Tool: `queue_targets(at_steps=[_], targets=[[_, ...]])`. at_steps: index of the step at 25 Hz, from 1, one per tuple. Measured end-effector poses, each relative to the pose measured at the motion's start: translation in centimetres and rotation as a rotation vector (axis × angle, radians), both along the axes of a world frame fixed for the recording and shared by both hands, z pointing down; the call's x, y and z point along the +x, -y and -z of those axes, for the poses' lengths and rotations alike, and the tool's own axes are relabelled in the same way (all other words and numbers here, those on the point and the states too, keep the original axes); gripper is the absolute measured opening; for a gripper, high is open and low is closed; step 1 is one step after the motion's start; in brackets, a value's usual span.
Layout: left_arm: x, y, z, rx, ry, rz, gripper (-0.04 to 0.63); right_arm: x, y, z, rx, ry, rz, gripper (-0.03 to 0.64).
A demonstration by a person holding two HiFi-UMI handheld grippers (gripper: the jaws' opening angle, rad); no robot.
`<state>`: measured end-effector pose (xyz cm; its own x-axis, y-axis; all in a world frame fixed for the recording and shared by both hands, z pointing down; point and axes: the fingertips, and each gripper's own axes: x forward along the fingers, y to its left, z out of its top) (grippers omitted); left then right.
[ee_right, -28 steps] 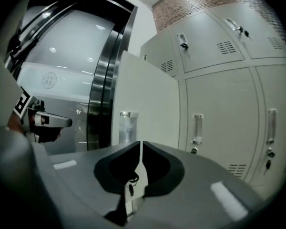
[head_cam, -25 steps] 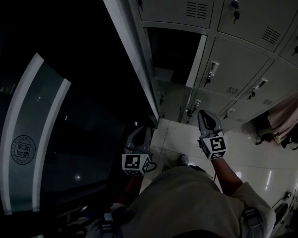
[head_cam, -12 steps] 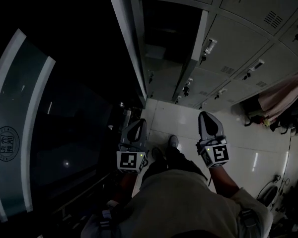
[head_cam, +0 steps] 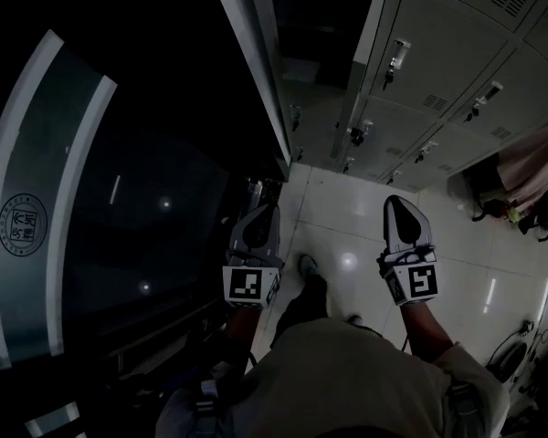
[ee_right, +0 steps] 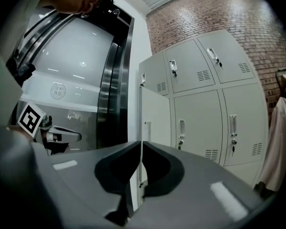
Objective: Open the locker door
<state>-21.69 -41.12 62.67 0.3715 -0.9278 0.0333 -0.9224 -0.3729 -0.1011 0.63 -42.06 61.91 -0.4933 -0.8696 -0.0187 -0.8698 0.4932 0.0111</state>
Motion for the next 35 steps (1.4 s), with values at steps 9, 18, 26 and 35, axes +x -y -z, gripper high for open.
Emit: queue_targets(at_steps=[9,18,26,35], targets=[[5.6,-12.3,1.9,0.060,-0.056,0.010,0.048,6.9,-13.3,1.5,0.017,0.032,0.000,0.008],[11.3,-29.2,6.7,0.068,-0.057,0.004,0.048,12.3,-30.4,7.4,0.024,0.111,0.007,0.008],[16.3,-39.7,12.3,0.114,-0.033,-0.047,0.048,14.1,-41.1,13.0,0.113,0.173,0.016,0.008],[19.4,-44.2,16.4,0.137,-0.008,-0.091,0.048,14.9,-46.5,17.8,0.169,0.181,0.039,0.000]])
